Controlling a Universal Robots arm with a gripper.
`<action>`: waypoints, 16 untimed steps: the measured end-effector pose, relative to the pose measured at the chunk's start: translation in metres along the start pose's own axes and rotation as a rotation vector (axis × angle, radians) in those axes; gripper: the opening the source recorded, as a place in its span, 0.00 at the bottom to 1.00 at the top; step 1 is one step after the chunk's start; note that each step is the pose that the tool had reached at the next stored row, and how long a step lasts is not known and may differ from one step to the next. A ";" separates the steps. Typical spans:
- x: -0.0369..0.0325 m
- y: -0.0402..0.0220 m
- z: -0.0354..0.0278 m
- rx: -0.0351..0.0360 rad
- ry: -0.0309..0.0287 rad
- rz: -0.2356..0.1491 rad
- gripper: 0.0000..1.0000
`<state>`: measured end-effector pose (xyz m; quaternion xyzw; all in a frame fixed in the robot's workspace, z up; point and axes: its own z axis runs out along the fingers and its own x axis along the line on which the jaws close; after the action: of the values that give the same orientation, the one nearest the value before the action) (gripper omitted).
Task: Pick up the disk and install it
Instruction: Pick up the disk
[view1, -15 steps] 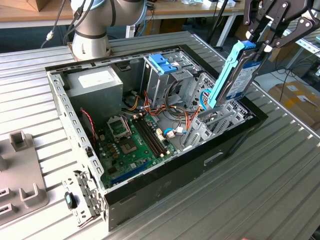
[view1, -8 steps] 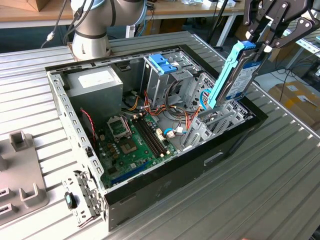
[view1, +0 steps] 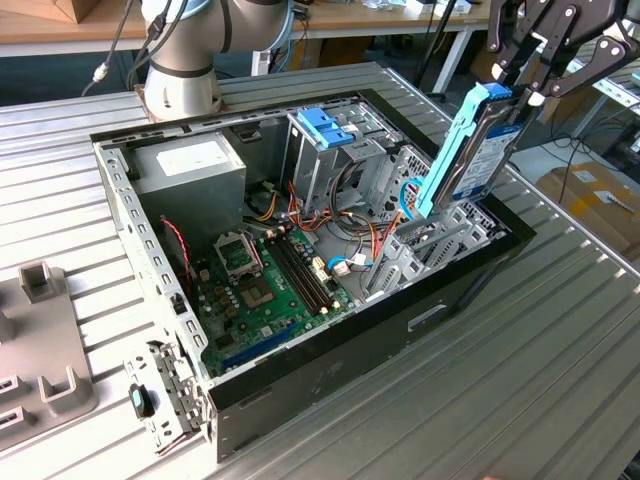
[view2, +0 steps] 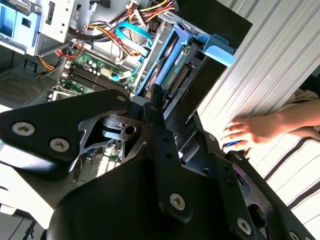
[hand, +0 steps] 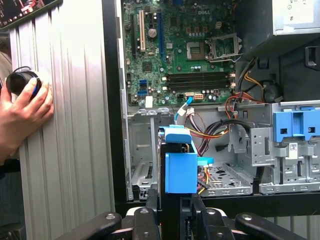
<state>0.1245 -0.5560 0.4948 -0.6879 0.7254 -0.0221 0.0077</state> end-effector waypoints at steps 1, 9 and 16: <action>0.0007 0.0000 0.0004 0.0000 0.0002 0.000 0.35; 0.0030 0.0018 0.0082 0.0000 0.0002 0.000 0.35; 0.0030 0.0019 0.0088 0.0001 0.0002 0.000 0.35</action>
<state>0.1229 -0.5591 0.4860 -0.6879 0.7254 -0.0222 0.0076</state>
